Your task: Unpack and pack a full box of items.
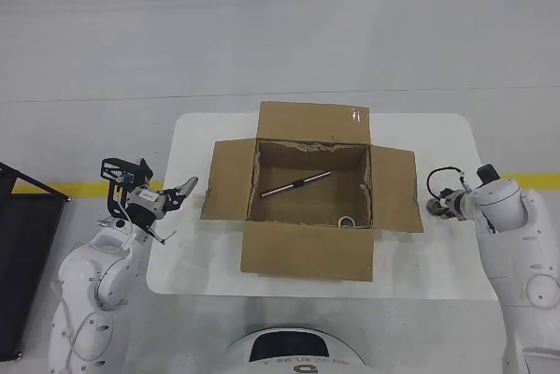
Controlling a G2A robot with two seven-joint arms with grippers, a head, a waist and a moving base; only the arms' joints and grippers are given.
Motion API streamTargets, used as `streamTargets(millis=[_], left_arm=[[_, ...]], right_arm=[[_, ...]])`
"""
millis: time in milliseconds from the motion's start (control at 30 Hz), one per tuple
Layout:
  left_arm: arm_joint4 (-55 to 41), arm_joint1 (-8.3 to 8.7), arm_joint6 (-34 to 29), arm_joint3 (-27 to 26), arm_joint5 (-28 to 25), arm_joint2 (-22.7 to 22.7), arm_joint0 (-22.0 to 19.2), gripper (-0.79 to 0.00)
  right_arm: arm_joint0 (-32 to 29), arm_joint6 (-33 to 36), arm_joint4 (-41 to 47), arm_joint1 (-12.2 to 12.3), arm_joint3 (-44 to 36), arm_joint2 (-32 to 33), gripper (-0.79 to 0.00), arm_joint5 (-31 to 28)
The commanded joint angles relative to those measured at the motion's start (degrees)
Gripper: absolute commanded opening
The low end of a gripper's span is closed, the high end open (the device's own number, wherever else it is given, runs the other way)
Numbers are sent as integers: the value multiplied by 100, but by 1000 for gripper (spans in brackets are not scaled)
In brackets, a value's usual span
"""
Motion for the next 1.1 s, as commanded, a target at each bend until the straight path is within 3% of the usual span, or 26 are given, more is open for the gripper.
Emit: streamTargets(millis=[0, 167, 467, 667, 800, 1067], left_arm=[[0, 0, 0, 0, 0, 0, 0, 0], [0, 0, 0, 0, 0, 0, 0, 0], [0, 0, 0, 0, 0, 0, 0, 0], [0, 0, 0, 0, 0, 0, 0, 0], [0, 0, 0, 0, 0, 0, 0, 0], [0, 0, 0, 0, 0, 0, 0, 0]], right_arm=[[-75, -66, 66, 2, -148, 53, -520, -37], [-664, -307, 425, 16, -1130, 440, -502, -354], [-2319, -1209, 1071, -43, -3745, 1323, -502, -995], [-2906, -1439, 923, -60, -5191, 1359, -471, -1664], [-2773, -1106, 650, -26, -5612, 989, -459, -2112], [-2773, -1106, 650, -26, -5612, 989, -459, -2112]])
